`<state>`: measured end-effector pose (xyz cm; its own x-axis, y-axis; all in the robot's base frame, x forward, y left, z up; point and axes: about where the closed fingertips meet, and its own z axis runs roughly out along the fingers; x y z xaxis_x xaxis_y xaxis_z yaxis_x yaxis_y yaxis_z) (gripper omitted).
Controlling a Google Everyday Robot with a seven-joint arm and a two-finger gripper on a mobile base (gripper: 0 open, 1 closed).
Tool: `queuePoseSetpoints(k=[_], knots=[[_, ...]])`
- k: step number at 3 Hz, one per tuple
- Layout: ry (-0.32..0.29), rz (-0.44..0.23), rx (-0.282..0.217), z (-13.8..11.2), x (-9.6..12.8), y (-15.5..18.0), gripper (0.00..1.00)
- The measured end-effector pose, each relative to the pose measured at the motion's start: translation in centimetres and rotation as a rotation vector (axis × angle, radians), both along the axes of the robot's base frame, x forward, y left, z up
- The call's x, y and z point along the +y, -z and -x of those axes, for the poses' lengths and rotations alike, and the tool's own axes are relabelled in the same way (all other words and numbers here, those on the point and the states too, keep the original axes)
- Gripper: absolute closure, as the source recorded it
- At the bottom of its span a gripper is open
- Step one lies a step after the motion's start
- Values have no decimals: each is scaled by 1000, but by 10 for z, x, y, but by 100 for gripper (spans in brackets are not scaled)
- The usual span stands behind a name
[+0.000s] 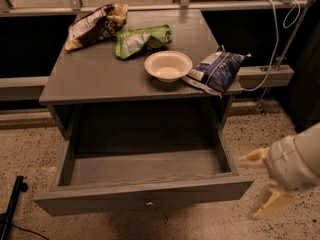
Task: Close top drawer
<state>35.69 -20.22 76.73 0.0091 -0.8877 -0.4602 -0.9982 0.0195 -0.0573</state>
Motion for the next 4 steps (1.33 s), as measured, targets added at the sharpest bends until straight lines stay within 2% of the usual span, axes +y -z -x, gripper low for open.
queuePoseSetpoints(k=[1, 2, 3, 4], knots=[[-70, -46, 22, 32, 16, 38, 49], [-83, -49, 21, 38, 18, 41, 80], [-82, -62, 3, 42, 19, 35, 100], [-81, -109, -1, 46, 42, 40, 100]])
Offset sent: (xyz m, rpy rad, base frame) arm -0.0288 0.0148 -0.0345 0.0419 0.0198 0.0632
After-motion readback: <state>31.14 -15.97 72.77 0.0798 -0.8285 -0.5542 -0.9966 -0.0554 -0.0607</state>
